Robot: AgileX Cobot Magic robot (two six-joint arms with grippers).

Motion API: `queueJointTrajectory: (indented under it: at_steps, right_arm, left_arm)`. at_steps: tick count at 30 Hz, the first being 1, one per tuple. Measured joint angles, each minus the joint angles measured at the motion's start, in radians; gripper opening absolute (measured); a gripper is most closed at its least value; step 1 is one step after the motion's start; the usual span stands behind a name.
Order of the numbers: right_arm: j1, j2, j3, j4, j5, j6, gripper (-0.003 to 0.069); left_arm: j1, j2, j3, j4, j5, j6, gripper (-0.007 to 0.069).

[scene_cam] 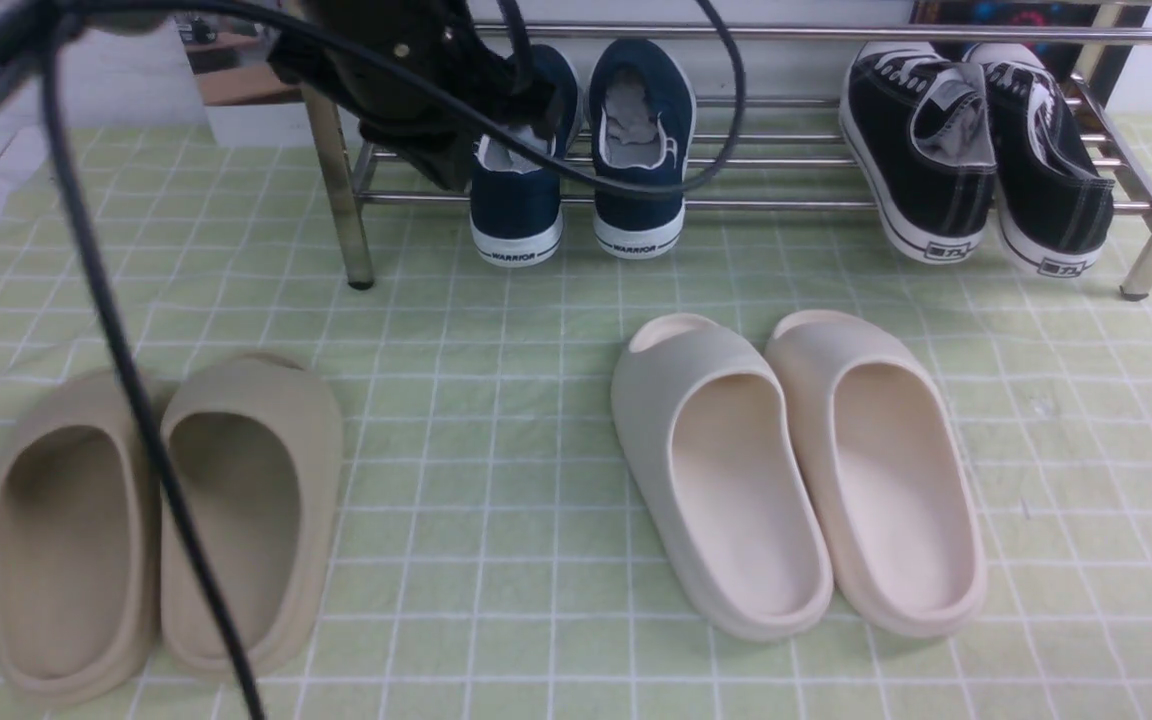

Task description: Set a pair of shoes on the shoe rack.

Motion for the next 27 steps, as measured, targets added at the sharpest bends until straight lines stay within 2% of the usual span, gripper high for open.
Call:
queueJointTrajectory:
  at_steps: [4, 7, 10, 11, 13, 16, 21, 27]
  right_arm:
    - [0.000, 0.000, 0.000, 0.000, 0.000, 0.000, 0.0239]
    - [0.000, 0.000, 0.000, 0.000, 0.000, 0.000, 0.0239]
    - [0.000, 0.000, 0.000, 0.000, 0.000, 0.000, 0.0239]
    - [0.000, 0.000, 0.000, 0.000, 0.000, 0.000, 0.0239]
    - [0.000, 0.000, 0.000, 0.000, 0.000, 0.000, 0.0239]
    - [0.000, 0.000, 0.000, 0.000, 0.000, 0.000, 0.0239]
    - [0.000, 0.000, 0.000, 0.000, 0.000, 0.000, 0.0239]
    - [0.000, 0.000, 0.000, 0.000, 0.000, 0.000, 0.0239]
  left_arm:
    - [0.003, -0.144, 0.120, -0.048, 0.005, 0.000, -0.0013]
    - [0.004, -0.231, 0.290, -0.137, -0.101, 0.003, -0.0013]
    - [0.003, -0.231, 0.415, -0.187, -0.280, 0.003, -0.0013]
    - [0.003, -0.207, 0.482, -0.205, -0.403, 0.005, -0.0013]
    - [0.003, -0.153, 0.542, -0.216, -0.544, 0.007, -0.0013]
    - [0.012, -0.018, 0.525, -0.224, -0.695, 0.007, -0.0013]
    - [0.026, 0.138, 0.394, -0.206, -0.749, 0.007, -0.0013]
    - [0.026, 0.236, 0.256, -0.107, -0.772, 0.007, -0.0013]
